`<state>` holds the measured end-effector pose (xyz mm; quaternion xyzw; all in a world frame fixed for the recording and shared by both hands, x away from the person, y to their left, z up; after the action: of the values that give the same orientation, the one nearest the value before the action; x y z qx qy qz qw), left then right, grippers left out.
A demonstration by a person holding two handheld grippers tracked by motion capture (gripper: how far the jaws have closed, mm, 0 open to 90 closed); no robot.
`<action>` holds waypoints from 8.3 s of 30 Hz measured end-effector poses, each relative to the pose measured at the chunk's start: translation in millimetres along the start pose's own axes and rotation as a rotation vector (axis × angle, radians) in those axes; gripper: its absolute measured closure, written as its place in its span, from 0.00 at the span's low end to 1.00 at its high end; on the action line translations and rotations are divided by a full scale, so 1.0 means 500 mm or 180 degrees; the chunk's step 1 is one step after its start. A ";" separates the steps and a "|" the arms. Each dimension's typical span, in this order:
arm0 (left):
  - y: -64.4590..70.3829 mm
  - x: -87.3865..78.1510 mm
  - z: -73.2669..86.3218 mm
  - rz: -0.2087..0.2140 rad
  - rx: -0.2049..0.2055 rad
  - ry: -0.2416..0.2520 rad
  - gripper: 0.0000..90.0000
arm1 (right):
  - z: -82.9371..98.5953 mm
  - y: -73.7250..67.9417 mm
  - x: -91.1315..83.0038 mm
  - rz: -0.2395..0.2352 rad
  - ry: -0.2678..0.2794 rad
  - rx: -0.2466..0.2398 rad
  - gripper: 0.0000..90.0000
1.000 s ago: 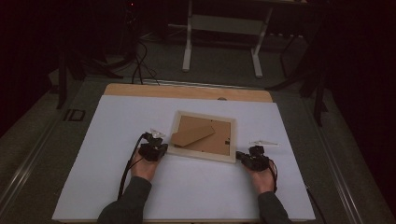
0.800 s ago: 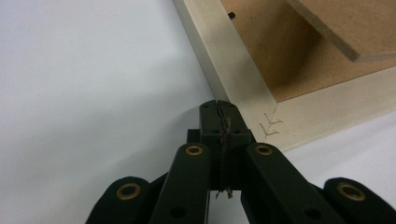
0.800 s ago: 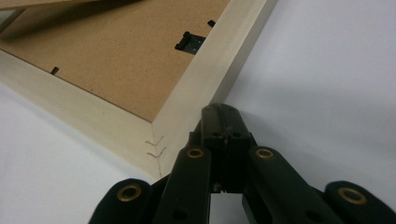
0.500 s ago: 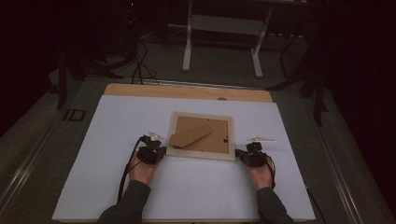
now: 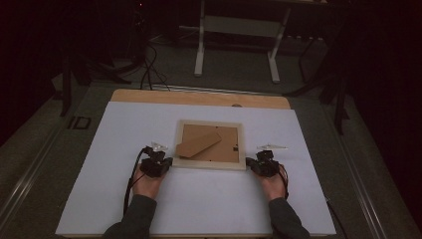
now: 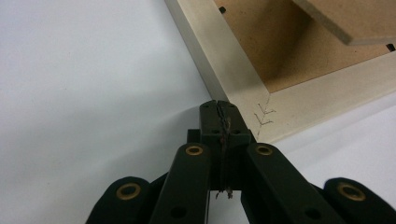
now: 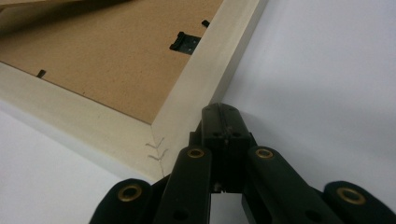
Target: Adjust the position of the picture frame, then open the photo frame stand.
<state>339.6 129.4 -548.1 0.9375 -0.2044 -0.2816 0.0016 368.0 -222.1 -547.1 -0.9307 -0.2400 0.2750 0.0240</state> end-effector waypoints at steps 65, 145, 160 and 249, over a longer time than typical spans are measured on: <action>-0.029 -0.085 -0.051 0.0060 -0.0047 0.0504 0.69 | -0.014 0.012 -0.068 -0.0123 0.0466 -0.0095 0.83; 0.102 0.141 -0.162 0.0942 0.1054 -0.0571 0.41 | -0.052 0.031 -0.097 -0.0262 0.0551 -0.0003 0.73; 0.133 0.107 -0.169 0.0775 0.1519 -0.0244 0.41 | -0.140 0.021 -0.066 -0.0248 0.0442 -0.0301 0.70; 0.124 0.025 -0.154 0.1296 0.0565 0.0213 0.66 | -0.205 0.036 -0.001 -0.0575 -0.0054 -0.0101 0.65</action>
<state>365.9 59.3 -482.6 0.8822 -0.4132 -0.2251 -0.0174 429.0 -229.4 -462.9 -0.9032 -0.3275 0.2757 0.0320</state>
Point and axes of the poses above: each handheld gripper's, and its own axes: x roughly forward along the jaws, z roughly out of its underside, y roughly to its right, the point moved 2 cm from there along x, roughly forward along the jaws, and after that the axes turned 15 degrees about y, right-handed, at the moved point
